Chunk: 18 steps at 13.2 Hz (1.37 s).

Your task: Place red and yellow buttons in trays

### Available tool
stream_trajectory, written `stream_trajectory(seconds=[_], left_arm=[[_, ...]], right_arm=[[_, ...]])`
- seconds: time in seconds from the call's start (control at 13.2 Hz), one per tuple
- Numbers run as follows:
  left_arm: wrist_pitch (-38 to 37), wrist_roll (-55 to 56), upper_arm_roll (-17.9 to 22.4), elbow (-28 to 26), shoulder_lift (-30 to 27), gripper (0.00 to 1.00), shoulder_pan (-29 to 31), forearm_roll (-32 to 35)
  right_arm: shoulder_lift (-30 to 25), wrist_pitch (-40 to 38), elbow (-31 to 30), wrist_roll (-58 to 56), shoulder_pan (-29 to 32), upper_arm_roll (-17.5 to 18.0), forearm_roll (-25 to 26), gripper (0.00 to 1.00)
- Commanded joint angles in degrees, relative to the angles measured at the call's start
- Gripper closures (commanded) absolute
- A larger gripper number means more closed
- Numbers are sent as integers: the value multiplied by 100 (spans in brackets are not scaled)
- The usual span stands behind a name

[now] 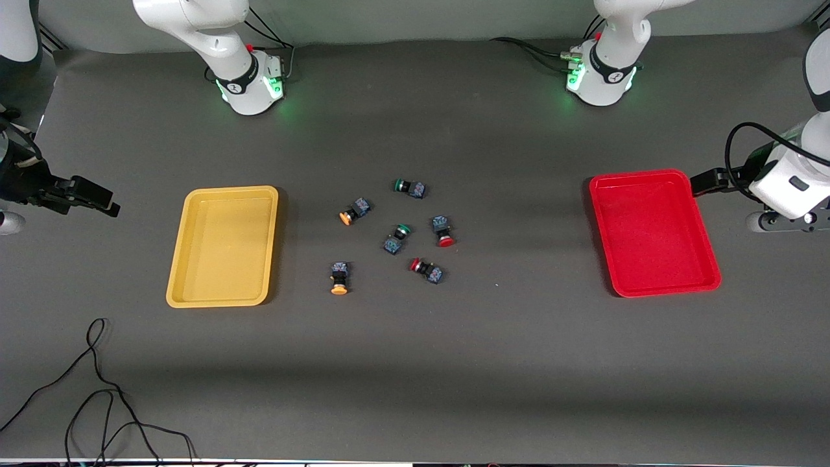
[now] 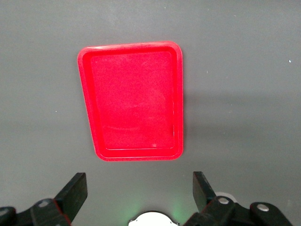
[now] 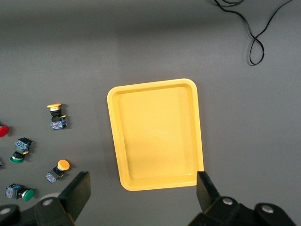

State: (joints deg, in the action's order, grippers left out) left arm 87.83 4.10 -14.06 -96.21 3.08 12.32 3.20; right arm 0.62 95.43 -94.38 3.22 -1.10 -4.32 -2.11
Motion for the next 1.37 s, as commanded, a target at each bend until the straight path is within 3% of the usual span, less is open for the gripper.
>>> stream_trajectory(seconds=[0.0,0.3,0.61,0.91,1.14,1.29], left_arm=[[-90,-111,18,40,-27,0,-2,-39],[-186,-102,18,40,-36,0,-37,-38],[-283,29,-53,40,-53,0,-386,-56],[-13,1574,-70,32,34,0,-1239,-230],[865,2092,-70,-3,709,0,-1626,-636],[1332,3283,-70,75,1219,0,-2004,-767]], right_arm=[[-71,-68,7,-94,31,45,115,0],[8,-68,69,-111,31,45,115,0],[-53,19,-316,264,-494,45,106,0],[-220,369,-974,2326,-1390,45,106,0],[-615,1282,-2055,4433,-2383,54,36,0],[-511,1635,-2207,5963,-3138,54,27,0]])
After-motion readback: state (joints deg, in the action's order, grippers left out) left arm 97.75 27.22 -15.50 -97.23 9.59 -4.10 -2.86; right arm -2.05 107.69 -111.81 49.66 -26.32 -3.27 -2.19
